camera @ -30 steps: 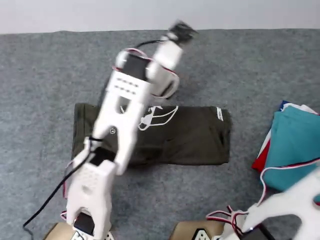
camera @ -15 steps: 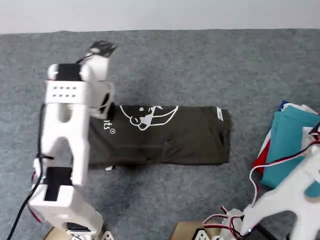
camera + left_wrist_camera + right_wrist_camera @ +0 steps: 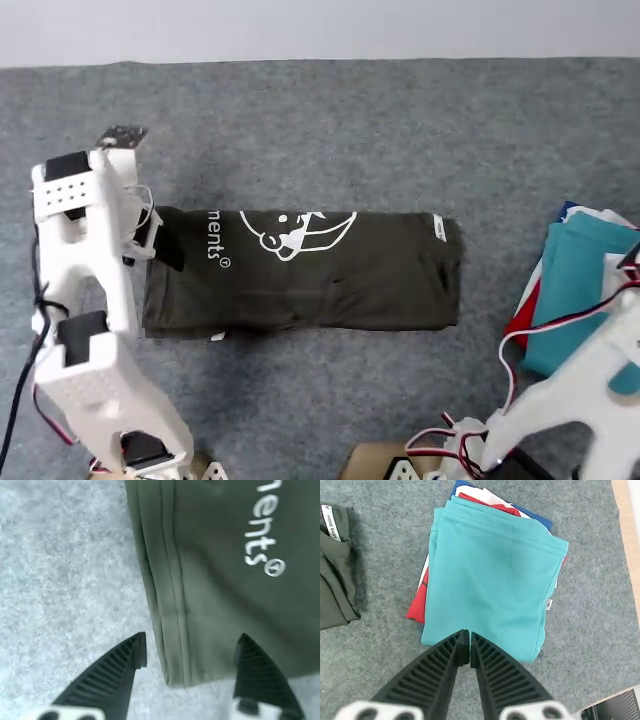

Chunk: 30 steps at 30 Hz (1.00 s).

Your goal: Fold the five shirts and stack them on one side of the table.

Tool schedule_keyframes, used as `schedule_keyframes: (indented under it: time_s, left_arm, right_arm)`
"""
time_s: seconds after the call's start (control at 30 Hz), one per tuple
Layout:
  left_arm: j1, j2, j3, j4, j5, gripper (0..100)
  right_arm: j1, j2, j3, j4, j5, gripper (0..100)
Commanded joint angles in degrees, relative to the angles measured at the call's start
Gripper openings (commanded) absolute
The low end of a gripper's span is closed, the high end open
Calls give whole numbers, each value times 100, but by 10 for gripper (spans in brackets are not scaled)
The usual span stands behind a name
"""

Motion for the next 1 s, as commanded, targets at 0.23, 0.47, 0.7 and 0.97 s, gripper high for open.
schedule_keyframes:
  time_s: [0.23,0.47,0.7,0.97]
  left_arm:
    - [44,703,-4,-765,589,283]
    - [114,1099,-13,-756,642,265]
    - [448,1292,-13,-668,334,126]
    - [598,1319,-75,-325,202,4]
  right_arm:
    - [-365,-163,-53,215,26,10]
    - [-576,-163,-53,215,26,10]
    - [-576,-171,-53,215,26,10]
    - [-549,-171,-79,215,26,10]
